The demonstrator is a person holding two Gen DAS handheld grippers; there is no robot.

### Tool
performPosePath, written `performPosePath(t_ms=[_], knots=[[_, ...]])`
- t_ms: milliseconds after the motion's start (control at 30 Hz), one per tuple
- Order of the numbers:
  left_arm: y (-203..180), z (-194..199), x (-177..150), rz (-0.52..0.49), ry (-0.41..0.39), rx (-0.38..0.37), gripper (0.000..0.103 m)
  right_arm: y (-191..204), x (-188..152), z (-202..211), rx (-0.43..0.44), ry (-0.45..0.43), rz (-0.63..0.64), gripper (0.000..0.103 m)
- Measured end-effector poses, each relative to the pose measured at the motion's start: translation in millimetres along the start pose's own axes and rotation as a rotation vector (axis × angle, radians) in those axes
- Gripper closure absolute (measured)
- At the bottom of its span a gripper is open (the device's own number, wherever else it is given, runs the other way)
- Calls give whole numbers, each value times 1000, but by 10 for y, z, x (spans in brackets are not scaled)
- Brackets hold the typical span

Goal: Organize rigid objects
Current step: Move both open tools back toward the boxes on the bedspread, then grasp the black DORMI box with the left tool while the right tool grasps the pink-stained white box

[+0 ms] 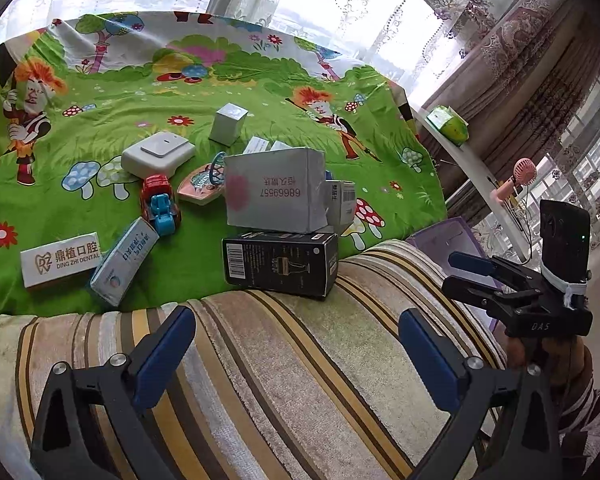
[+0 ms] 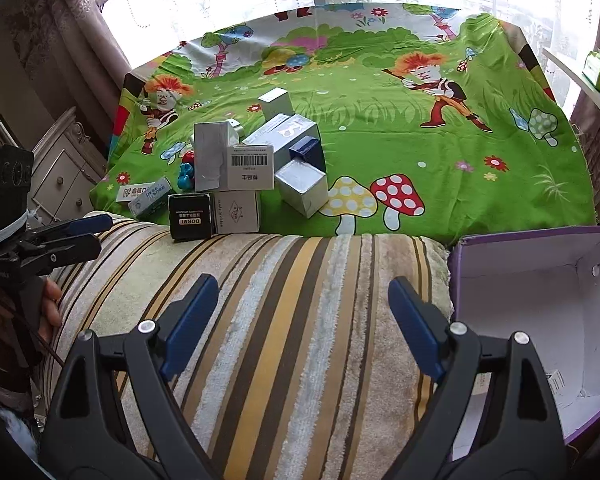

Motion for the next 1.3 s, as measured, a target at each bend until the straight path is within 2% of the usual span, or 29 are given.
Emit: performPosePath(t_ms=[100,300,433,600,900,1067,1300], knots=[[0,-113,87,-30,38,15,0,27,69,-62,15,4,4,14],[-4,-355,200,-56,139,-29,0,62,182,-181,47,16,11,14],[-18,-478,229,-96,190,-32,0,82,288,-242,49,20,33,14],[32,-622,295,-82,254,-66,0,127,505,-322,57,16,63,14],[77,-759,331,-51,325,-111,0,322,958,-500,90,19,165,14],[63,-773,361,-52,336,-135,0,461,1091,-684,121,51,216,14],[61,-842,349,-60,375,-132,0,516,1182,-935,151,90,222,14]])
Point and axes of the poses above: each gripper's, at about its wrist camera, not at the fingertips, and z roughly against the way its jaws point, y to its left, x to its top, the point moved 7 cm from there along -z, roughly the way its jaws point, and after that the axes turned 15 degrees about z, right-handed, at the moved point
